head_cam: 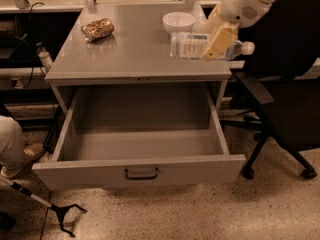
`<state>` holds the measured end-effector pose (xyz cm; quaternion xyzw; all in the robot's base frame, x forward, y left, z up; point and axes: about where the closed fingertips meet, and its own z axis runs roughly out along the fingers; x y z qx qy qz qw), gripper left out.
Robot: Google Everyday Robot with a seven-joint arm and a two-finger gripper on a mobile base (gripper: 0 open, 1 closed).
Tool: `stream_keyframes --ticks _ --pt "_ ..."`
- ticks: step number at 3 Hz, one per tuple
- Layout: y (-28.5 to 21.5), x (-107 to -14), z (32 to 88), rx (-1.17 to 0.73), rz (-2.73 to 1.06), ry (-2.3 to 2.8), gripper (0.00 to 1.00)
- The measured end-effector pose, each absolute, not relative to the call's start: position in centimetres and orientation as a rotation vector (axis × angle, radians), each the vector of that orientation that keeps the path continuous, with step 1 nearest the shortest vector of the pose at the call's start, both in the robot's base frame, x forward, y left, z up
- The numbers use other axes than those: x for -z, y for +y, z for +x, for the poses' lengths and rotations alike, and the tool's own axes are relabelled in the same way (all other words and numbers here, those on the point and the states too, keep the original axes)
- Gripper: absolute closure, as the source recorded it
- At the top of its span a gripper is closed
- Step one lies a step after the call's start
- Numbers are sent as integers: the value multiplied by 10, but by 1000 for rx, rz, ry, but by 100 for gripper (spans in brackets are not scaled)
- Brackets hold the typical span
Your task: Place blue plastic bottle into top drawer
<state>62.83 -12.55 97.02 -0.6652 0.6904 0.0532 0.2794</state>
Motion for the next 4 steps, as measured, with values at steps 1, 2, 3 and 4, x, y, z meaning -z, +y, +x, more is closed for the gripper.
stream_keyframes --ticks 1,2,3,4 --pt "-122 -953 607 -171 -1821 1877 100" --pt "-122 -953 607 -171 -1821 1877 100" --pt "-112 -932 598 -197 -1811 1908 100" --pt "-73 -882 578 -257 -1683 2008 100"
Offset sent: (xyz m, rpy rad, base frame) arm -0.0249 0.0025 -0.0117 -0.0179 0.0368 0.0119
